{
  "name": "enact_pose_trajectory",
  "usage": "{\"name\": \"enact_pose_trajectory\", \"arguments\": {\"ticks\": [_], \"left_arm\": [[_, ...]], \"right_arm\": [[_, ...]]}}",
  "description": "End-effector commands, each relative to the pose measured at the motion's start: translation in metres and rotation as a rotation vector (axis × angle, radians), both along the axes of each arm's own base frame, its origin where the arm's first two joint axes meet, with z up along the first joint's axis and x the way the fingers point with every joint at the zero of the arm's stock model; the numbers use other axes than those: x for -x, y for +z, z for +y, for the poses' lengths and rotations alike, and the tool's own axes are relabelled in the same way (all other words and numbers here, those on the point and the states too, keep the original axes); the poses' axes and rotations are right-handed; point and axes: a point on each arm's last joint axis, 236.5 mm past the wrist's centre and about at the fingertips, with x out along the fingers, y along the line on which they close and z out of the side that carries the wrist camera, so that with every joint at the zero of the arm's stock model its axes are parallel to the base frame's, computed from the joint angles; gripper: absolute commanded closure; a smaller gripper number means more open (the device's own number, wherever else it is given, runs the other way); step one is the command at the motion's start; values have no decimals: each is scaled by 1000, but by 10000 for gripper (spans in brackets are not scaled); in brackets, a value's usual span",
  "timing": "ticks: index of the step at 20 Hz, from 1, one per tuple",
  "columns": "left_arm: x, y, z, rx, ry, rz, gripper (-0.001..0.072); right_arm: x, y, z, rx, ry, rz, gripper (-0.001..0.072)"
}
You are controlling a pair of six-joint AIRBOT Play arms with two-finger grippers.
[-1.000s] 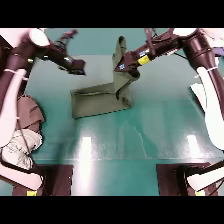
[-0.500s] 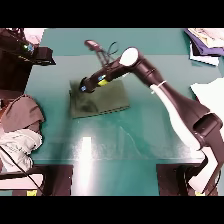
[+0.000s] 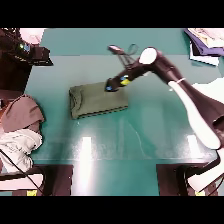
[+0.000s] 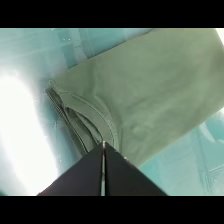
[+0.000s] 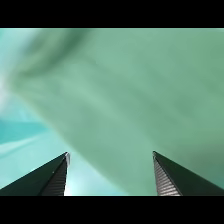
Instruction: Fold the shirts.
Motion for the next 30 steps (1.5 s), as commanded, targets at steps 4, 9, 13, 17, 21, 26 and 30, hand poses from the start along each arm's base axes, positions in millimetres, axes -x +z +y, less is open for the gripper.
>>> {"name": "enact_pose_trajectory", "arguments": {"ticks": [4,9,13,17,21,26,30], "left_arm": [[-1,0,-2,10,-1,-4,681],[-1,-2,-3,14,-4,4,681],[-1,-2,-3,14,-6,6,681],[0,-2,-3,9,-15,6,681],[1,-3,-3,8,-17,11,681],[1,-3,-3,5,-23,8,681],[0,-2,-5,15,-25,3,681]], "right_arm": [[-8,-55,-94,-144,-307,351,78],[-11,-83,-50,-179,-233,434,79],[-18,-88,3,-227,-161,434,79],[-14,-95,41,-281,-119,467,180],[-8,-99,49,-277,-53,419,690],[-36,-52,-8,-209,-82,264,693],[-69,15,-136,-60,-246,76,693]]}}
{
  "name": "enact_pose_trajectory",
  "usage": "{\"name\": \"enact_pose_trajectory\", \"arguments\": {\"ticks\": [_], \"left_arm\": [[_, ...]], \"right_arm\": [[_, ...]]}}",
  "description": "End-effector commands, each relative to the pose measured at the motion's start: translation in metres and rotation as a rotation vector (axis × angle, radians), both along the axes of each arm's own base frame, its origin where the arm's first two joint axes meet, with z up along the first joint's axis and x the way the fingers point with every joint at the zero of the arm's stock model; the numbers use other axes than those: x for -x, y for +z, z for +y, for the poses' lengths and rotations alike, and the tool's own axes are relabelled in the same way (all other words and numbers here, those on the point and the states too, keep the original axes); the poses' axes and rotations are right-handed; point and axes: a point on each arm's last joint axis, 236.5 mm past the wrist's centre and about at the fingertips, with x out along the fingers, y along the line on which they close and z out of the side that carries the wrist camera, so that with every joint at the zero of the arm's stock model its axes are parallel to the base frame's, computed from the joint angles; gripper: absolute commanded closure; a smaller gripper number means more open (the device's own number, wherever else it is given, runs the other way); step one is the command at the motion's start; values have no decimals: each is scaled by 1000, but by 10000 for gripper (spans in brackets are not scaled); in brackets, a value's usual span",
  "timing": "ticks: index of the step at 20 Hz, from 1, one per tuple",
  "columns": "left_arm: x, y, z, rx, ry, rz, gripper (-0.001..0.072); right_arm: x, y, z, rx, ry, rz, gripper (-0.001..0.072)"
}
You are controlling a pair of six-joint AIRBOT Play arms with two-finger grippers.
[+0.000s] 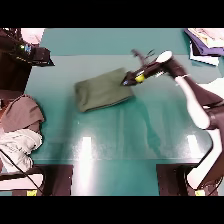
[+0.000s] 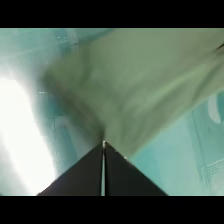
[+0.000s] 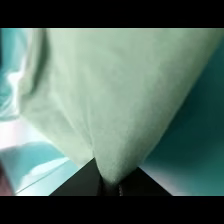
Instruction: Fold the shirts.
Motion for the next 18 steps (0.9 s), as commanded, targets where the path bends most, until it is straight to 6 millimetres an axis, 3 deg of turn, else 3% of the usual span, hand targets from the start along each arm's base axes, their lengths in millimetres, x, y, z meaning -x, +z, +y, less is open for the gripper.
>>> {"name": "enact_pose_trajectory", "arguments": {"ticks": [1,5,8,10,12,14,18], "left_arm": [[-2,2,-2,12,-1,-10,681],[-5,6,-7,34,-1,-28,681],[-4,12,-20,95,-22,-31,681],[-2,16,-29,135,-38,-30,681],[-1,18,-33,152,-45,-30,681],[-1,18,-33,153,-45,-30,681],[-2,19,-33,153,-44,-32,681]], "right_arm": [[-16,50,-118,174,-146,-117,693],[-18,109,-264,244,-449,-198,693],[-6,138,-366,259,-721,-228,693],[7,150,-419,277,-847,-254,693],[20,155,-455,290,-929,-259,693],[30,155,-474,291,-969,-250,693],[36,167,-479,310,-971,-289,693]]}}
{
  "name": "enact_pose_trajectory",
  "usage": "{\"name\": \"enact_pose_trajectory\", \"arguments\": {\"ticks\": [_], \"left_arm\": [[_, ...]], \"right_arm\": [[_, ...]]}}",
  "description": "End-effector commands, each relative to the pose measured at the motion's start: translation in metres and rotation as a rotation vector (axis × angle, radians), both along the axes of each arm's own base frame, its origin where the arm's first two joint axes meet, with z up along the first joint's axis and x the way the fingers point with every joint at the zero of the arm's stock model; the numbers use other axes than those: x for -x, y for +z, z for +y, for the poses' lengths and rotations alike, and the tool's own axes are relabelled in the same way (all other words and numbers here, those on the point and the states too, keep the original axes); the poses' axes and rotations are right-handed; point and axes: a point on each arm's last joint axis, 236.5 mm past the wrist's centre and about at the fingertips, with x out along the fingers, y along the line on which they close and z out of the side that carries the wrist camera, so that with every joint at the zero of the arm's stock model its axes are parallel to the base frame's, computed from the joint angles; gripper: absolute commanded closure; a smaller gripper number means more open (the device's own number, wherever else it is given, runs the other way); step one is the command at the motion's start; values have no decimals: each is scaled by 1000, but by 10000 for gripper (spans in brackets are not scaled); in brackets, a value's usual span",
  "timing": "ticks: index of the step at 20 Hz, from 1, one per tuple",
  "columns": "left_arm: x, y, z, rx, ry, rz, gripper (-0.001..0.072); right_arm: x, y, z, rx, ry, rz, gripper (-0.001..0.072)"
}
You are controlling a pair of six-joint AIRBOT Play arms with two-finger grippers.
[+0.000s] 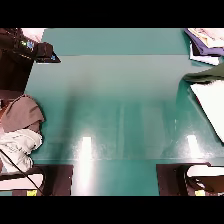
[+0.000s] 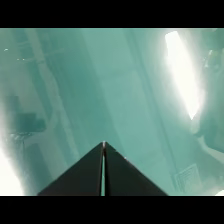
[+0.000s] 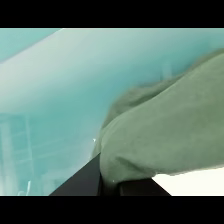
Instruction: Fold the shirts.
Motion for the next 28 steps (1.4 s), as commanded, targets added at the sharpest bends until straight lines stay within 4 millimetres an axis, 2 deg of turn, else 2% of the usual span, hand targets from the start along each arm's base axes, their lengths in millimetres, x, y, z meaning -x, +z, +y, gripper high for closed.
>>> {"name": "enact_pose_trajectory", "arguments": {"ticks": [1,7,9,11,15,18,19,20,21,22,24,26,28], "left_arm": [[-2,2,-2,11,1,-7,681],[-5,3,-2,12,5,-19,681],[-5,3,-1,7,-3,-24,681],[-5,3,-2,-2,-19,-35,681],[-5,2,-1,-4,-21,-36,681],[-5,3,-1,-14,-39,-49,681],[-5,3,-1,-14,-40,-49,681],[-5,3,-1,-14,-40,-49,681],[-5,3,-1,-14,-40,-49,681],[-5,2,-1,-14,-40,-48,681],[-5,2,-1,-14,-40,-48,681],[-5,3,-1,-14,-40,-49,681],[-5,3,-1,-14,-40,-49,680]], "right_arm": [[10,15,-13,35,-28,-32,693],[29,53,-4,131,-19,-73,693],[43,47,-4,156,-20,-12,692],[62,33,-13,169,-61,94,691],[114,1,-39,197,-200,355,689],[152,-10,-56,227,-303,515,686],[160,-12,-58,235,-315,552,668],[169,-13,-60,245,-328,586,534],[177,-14,-63,255,-342,618,351],[184,-14,-66,266,-354,645,255],[194,-14,-70,280,-377,688,242],[196,-15,-67,260,-398,693,243],[183,-16,-53,199,-382,653,247]]}}
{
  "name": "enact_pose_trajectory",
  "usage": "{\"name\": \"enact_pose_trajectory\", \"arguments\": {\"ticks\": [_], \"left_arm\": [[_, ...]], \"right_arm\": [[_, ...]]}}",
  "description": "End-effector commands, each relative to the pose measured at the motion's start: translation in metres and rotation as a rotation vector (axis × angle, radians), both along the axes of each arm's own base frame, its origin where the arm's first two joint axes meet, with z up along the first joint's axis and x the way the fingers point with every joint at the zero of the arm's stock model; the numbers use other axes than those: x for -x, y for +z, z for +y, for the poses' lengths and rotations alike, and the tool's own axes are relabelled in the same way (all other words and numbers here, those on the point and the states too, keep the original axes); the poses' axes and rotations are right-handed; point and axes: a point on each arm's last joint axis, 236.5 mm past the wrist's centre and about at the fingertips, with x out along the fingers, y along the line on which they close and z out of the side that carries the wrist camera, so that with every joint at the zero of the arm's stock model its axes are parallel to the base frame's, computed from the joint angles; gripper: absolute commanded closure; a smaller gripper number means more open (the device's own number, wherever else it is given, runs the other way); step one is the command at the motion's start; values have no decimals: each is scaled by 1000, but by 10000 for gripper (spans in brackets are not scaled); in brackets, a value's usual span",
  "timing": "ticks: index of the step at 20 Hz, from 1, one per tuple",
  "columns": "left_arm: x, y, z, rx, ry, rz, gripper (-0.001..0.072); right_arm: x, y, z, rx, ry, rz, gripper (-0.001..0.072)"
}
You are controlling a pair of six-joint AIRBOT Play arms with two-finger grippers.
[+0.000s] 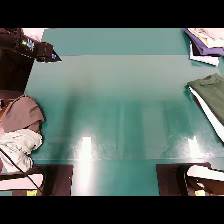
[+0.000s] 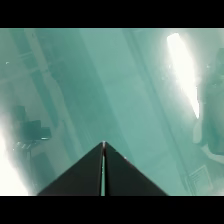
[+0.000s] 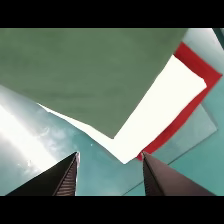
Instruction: Fold the shirts.
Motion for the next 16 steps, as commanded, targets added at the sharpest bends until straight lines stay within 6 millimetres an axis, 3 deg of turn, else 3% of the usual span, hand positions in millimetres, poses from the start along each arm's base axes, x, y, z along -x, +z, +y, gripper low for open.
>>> {"name": "enact_pose_trajectory", "arguments": {"ticks": [1,2,5,7,9,10,13,16], "left_arm": [[0,0,0,0,0,-1,680],[0,0,0,1,1,1,680],[4,0,-3,25,11,31,681],[-1,2,-3,31,23,10,680],[-6,5,-2,36,33,-10,681],[-8,6,-2,38,37,-18,680],[-14,10,-2,45,51,-44,680],[-16,12,-2,48,56,-53,680]], "right_arm": [[-15,-2,26,-94,9,-47,263],[-29,-1,45,-154,58,-91,263],[-75,12,132,-373,276,-217,263],[-95,22,188,-469,421,-259,289],[-103,25,235,-505,551,-247,592],[-105,24,256,-507,617,-235,689],[-107,26,316,-517,789,-216,689],[-111,28,355,-508,912,-236,689]]}}
